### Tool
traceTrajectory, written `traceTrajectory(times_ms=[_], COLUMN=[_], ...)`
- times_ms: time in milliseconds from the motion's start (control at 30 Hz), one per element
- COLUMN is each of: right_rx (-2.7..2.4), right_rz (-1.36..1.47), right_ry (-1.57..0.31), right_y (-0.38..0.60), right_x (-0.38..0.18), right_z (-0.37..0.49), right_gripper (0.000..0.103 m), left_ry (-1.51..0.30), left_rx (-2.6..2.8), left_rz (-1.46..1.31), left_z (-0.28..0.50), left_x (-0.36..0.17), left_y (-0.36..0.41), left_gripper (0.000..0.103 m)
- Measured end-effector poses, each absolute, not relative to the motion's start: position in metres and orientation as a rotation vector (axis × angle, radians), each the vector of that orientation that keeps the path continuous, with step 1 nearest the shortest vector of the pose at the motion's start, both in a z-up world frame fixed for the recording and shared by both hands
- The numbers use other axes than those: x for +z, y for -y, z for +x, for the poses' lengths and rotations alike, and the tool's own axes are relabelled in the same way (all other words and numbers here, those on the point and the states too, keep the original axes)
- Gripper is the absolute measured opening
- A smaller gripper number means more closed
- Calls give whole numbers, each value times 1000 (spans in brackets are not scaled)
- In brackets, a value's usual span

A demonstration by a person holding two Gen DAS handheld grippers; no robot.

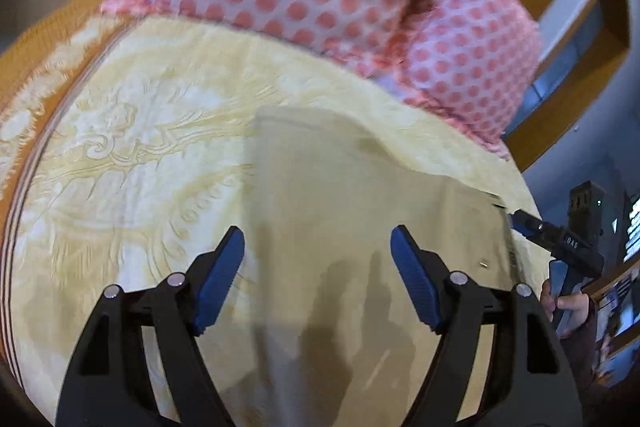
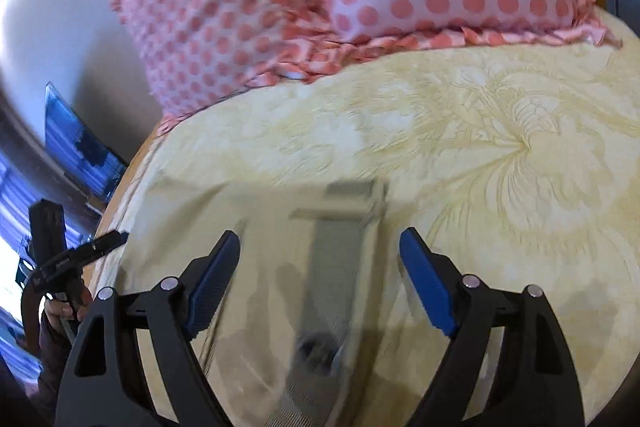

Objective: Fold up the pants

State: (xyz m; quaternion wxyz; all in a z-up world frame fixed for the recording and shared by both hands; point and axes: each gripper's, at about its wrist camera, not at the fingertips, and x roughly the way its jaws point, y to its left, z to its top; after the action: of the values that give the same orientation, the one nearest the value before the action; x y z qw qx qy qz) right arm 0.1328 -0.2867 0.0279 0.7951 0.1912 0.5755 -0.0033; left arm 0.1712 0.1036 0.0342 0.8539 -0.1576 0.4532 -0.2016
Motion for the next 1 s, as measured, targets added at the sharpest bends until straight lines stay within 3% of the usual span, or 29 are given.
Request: traceTrajectory(times_ms=[167,267,400,433,467,500,533,567,600,633,1000], right_rx=[2,38,58,58,61,76,91,116,128,138,83], right_rz=[471,501,456,462,460,455,451,456,454,444,336], right_ry=[-1270,-1259,-1244,-1244,-1233,-1225,-1220,-1209,-1200,-1195,-1050], right_y=[303,304,301,302,303,302,301,300,298,296,315], right_x=[3,2,3,2,3,5,7,12,15,19,45], right_z=[149,149,148,149,147,147,147,147,148,151,242], right_gripper=[71,50,50,45,33,21,17,13,12,12,9], left_ry=[-998,-1018,-1029,-1028,-1026,-1021,-1010,-1005,-1003,-1002,-914], left_rx=[-475,-522,-545,-552,-561,-573,-590,-593,-591,-589,-506], left_rz=[-393,-383,-376,-396,-431,-463,-507,-534,-542,-545,-341], left_z=[202,213,222,225,228,231,232,234,234,235,311], left_x=[23,23,23,22,21,20,19,19,19,20,64], left_y=[-108,-98,-91,-93,-96,-99,-104,-109,-111,-111,-66], left_gripper=[72,72,72,69,65,52,30,22,12,10,7])
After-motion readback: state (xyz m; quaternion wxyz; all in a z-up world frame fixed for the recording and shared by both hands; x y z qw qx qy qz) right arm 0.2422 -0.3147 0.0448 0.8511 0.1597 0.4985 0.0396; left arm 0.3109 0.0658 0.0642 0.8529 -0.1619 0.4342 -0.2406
